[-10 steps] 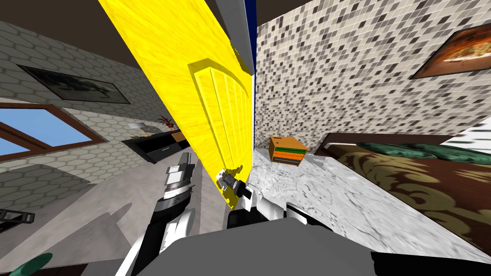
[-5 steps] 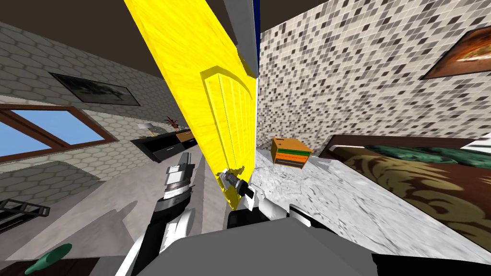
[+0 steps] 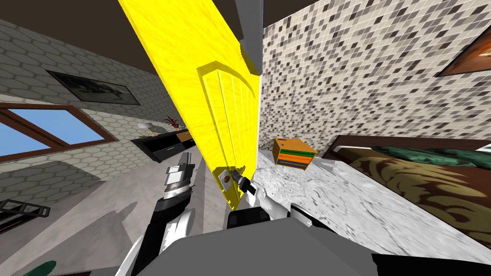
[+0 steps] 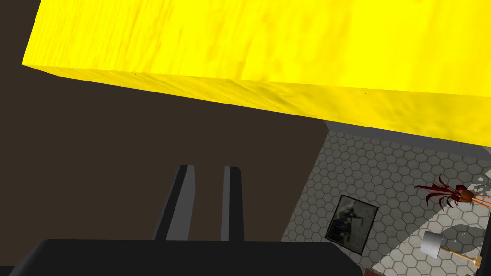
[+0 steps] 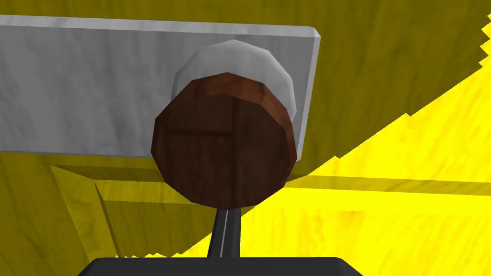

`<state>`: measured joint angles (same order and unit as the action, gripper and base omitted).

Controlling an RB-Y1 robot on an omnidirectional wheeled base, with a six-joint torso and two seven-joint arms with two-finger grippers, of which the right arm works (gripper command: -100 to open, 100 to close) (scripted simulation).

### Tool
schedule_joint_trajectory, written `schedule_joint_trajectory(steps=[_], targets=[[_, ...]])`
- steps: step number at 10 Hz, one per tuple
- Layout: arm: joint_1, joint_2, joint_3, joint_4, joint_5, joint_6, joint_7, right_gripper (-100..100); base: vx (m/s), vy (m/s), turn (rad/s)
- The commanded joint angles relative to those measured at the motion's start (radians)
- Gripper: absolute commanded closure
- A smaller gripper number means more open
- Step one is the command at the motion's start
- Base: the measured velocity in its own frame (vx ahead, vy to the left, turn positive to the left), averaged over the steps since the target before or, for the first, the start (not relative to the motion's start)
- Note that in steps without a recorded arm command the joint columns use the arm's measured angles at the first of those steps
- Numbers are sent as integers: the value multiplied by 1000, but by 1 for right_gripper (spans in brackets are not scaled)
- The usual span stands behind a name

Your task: Push the door open

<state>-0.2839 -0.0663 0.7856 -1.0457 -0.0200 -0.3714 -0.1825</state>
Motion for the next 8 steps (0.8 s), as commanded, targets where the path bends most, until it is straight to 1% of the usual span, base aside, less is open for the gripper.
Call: schedule_joint_trajectory(steps=[1,2,3,4,6,8], targets=[[12,-3,-40,-17,-7,19,28,100,106,89,71],[7,-6,-13,-10,-7,7,8,-100,-64,-17,-21],[7,-7,-9,-14,-8,8,6,-100,-151,-112,-29],[8,-8,-1,-21,-10,11,2,-100,-189,-164,-24],[11,-10,16,-38,-14,16,-7,-100,-225,-164,-22],[14,-9,35,-57,-19,23,-18,-100,-253,-138,-30]])
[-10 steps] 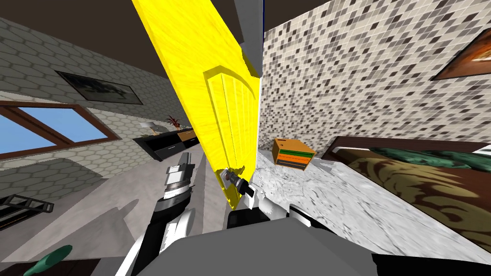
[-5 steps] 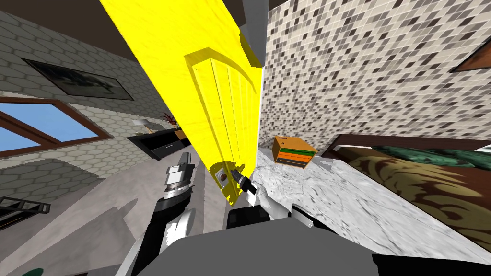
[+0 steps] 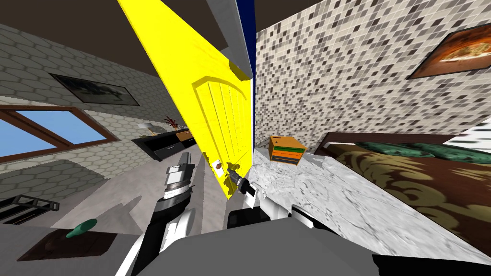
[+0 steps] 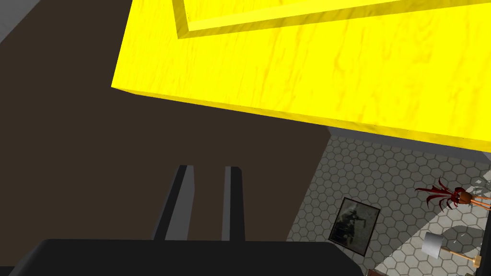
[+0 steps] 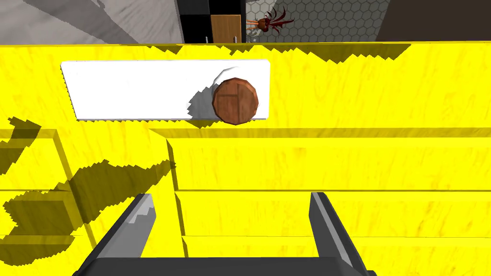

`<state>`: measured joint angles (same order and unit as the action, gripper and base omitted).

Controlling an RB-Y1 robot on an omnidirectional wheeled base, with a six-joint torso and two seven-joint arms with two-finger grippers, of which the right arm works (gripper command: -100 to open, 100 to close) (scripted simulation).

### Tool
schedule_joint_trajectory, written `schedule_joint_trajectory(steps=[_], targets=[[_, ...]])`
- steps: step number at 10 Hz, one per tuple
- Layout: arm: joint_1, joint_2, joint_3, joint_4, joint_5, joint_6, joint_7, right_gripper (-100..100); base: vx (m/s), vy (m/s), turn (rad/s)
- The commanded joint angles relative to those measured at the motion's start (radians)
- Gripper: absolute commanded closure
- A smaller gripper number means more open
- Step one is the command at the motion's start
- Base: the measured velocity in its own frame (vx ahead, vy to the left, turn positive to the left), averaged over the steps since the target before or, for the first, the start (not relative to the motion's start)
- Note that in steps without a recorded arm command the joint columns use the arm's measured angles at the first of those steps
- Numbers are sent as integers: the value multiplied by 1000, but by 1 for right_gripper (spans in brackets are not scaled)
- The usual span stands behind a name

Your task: Push the door open

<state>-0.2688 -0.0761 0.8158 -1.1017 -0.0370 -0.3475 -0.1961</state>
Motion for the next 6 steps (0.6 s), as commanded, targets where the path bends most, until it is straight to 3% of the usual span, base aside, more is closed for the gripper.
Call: schedule_joint_trajectory(steps=[1,4,6], targets=[[0,0,0,0,0,0,0,-100,-96,-55,3],[0,0,-8,10,2,-7,5,-100,83,112,21],[-1,6,-16,18,4,-13,11,-100,119,195,27]])
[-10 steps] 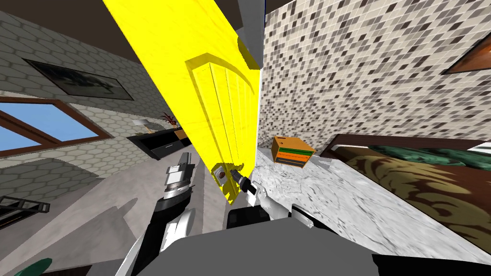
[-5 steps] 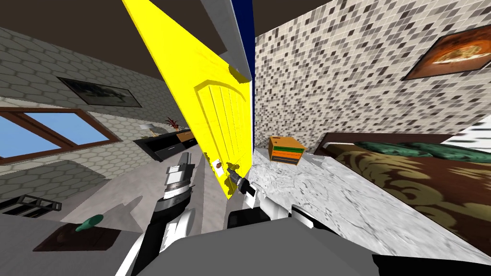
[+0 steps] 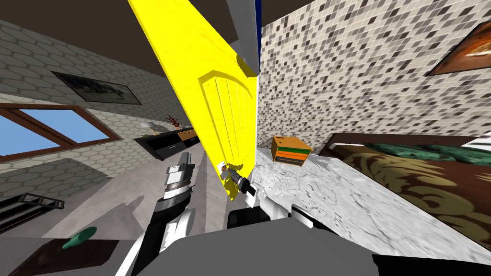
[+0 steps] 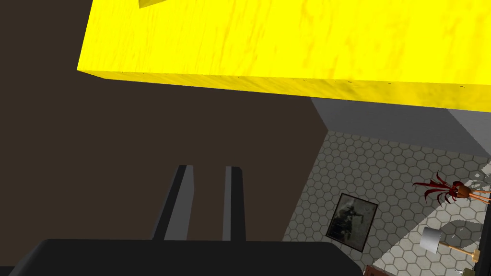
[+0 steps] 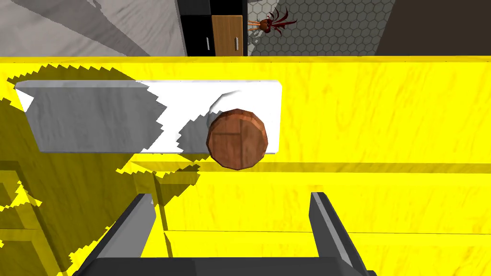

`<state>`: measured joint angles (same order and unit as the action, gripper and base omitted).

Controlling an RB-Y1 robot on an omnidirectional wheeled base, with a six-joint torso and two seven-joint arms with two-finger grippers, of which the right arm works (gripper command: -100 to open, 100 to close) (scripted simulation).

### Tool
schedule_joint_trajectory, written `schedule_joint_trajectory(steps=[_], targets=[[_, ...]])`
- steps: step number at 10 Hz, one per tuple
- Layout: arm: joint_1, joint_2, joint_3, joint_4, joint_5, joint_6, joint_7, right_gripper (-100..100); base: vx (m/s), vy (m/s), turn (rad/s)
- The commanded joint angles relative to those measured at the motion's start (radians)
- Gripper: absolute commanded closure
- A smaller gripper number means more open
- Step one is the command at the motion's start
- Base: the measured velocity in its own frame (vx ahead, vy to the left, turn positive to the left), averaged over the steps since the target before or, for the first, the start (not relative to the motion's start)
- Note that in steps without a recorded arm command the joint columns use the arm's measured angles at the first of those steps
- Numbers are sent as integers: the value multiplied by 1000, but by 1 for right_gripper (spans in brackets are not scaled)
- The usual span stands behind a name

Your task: Push the door open

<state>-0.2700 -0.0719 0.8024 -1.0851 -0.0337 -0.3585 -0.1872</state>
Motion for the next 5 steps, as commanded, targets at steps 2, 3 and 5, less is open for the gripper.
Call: schedule_joint_trajectory(steps=[2,3,5], targets=[[0,11,-10,10,3,-7,8,-100,152,171,32],[-1,17,-13,13,3,-10,10,-100,130,171,17],[-2,21,-15,16,4,-10,11,-100,88,111,6]])
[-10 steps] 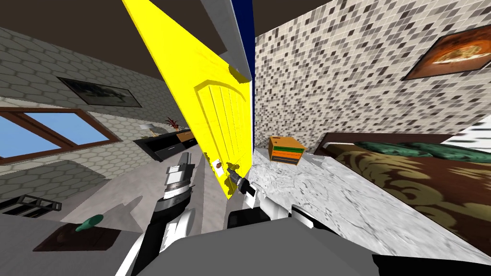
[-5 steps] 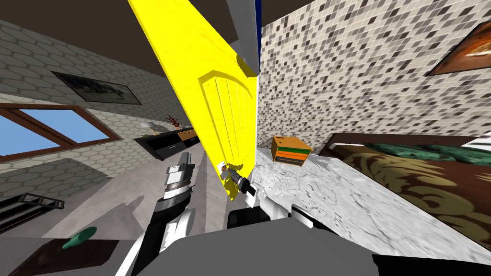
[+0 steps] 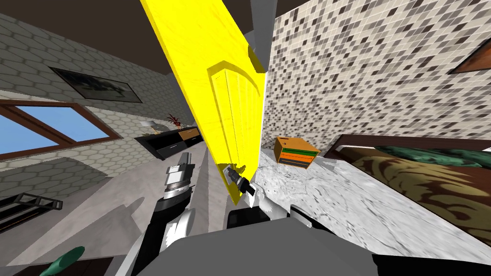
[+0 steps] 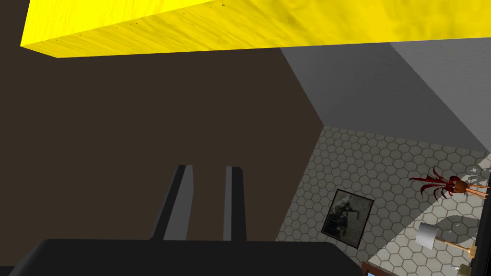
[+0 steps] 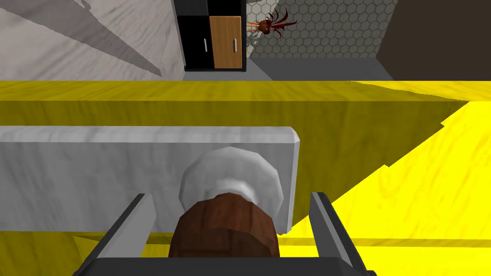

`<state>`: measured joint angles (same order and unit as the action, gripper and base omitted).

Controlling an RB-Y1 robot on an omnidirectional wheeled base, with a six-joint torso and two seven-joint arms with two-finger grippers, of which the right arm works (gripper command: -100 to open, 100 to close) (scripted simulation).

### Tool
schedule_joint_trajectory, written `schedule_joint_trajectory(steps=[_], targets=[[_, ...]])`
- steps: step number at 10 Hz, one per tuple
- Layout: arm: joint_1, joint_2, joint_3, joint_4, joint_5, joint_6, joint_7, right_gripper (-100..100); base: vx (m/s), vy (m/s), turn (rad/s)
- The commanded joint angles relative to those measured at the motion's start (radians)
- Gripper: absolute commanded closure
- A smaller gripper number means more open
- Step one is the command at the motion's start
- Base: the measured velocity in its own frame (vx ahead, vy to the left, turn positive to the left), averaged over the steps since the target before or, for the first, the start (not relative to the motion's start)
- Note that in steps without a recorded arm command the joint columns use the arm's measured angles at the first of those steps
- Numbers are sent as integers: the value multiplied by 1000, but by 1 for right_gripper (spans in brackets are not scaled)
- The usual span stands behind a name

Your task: Push the door open

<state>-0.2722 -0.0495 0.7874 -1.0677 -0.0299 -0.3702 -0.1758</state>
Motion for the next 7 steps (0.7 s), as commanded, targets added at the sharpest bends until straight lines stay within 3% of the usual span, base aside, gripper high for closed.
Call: schedule_joint_trajectory(steps=[1,6,7], targets=[[0,-1,0,-1,0,1,-1,100,-6,-7,-3],[0,-1,0,-1,0,1,-1,100,-10,-13,3],[14,-8,-4,-8,14,6,-3,100,75,102,-103]])
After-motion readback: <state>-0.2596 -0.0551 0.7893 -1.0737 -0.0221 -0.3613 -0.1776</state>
